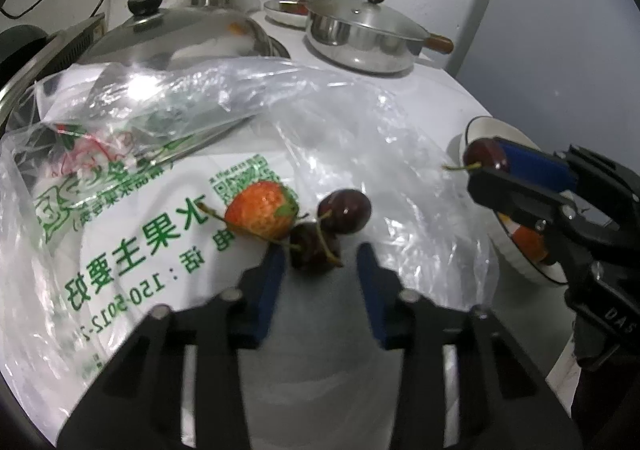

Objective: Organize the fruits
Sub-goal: 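Grasp another dark cherry with the left tool while the right tool holds its cherry, then carry both held cherries with both tools over the white plate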

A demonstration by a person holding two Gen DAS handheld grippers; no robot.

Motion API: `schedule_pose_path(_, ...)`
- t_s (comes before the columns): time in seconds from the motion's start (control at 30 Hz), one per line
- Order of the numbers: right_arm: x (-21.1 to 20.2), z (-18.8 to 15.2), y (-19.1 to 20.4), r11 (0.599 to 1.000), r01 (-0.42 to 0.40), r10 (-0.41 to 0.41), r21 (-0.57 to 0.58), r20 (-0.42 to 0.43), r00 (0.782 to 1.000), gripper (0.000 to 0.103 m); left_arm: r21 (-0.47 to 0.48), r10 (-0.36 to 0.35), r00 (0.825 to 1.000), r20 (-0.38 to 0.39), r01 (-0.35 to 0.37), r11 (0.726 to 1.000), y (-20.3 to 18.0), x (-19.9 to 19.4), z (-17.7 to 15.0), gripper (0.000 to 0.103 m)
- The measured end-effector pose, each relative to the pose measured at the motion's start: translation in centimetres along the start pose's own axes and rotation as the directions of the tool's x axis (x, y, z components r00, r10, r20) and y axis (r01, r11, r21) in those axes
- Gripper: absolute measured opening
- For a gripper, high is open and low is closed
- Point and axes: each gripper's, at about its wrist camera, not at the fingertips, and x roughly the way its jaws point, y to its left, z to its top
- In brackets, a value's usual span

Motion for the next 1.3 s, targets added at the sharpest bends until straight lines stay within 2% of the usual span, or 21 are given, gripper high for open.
schedule_pose_path(0.17,0.0,0.0,0.0,1.0,-0.001,0.001,-0.002,-0.002,1.0,0.03,0.0,-0.002,1.0,0.004,0.002,1.0,0.3,-0.2,-0.1,0.027)
schedule_pose_path(1.3,-3.1,0.7,3.7,0.998,0.026,-0.025,-0.055,0.026,0.999,0.03,0.049,-0.006,0.996,0.09,0.002,0.999,-0.3,-6.2,-2.0,0.027)
